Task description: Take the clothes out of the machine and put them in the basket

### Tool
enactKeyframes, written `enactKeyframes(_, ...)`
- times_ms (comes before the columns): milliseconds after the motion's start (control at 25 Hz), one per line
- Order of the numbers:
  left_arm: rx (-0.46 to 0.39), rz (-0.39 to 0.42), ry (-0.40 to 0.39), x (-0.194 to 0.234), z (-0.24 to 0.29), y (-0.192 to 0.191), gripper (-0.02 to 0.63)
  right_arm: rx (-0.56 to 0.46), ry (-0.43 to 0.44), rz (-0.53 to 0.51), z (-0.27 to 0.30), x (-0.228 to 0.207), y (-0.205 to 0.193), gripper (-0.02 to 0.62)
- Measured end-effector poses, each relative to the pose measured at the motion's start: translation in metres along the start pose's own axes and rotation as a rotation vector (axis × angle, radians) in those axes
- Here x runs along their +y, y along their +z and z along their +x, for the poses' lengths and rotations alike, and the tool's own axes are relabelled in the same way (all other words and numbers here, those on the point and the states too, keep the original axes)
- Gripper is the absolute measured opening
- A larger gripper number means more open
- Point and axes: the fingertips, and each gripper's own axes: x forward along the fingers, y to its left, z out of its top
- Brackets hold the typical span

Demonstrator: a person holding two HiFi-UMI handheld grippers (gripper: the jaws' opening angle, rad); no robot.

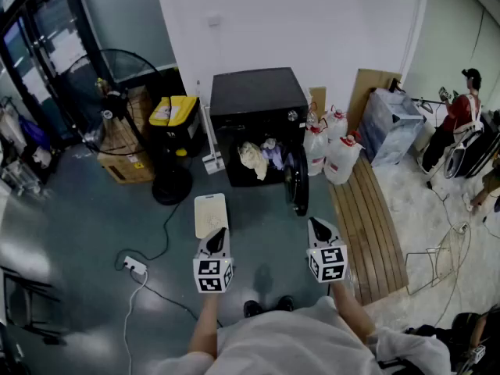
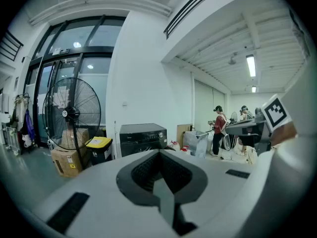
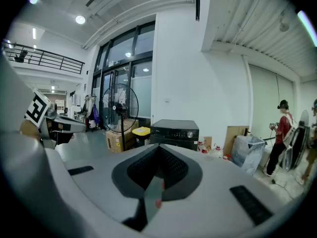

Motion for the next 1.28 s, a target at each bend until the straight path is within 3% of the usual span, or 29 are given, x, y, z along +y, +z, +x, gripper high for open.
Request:
enactKeyframes(480, -0.006, -0.004, 0.02, -0.018, 0.025, 0.002, 0.018, -0.016, 0.042, 0.01, 0.012, -0.021, -0.002, 0.023)
enactKeyframes(760, -0.015, -0.004, 0.052, -0.034, 0.041, 0.004, 0.02, -0.051, 0.081, -0.036, 0.023, -0.039, -0.006, 0.025)
enactKeyframes(1280, 0.014, -0.03, 0.085, -0.042, 0.064, -0.007, 0.018, -0.026, 0.129, -0.044, 0.049, -0.061, -0.017, 0.025)
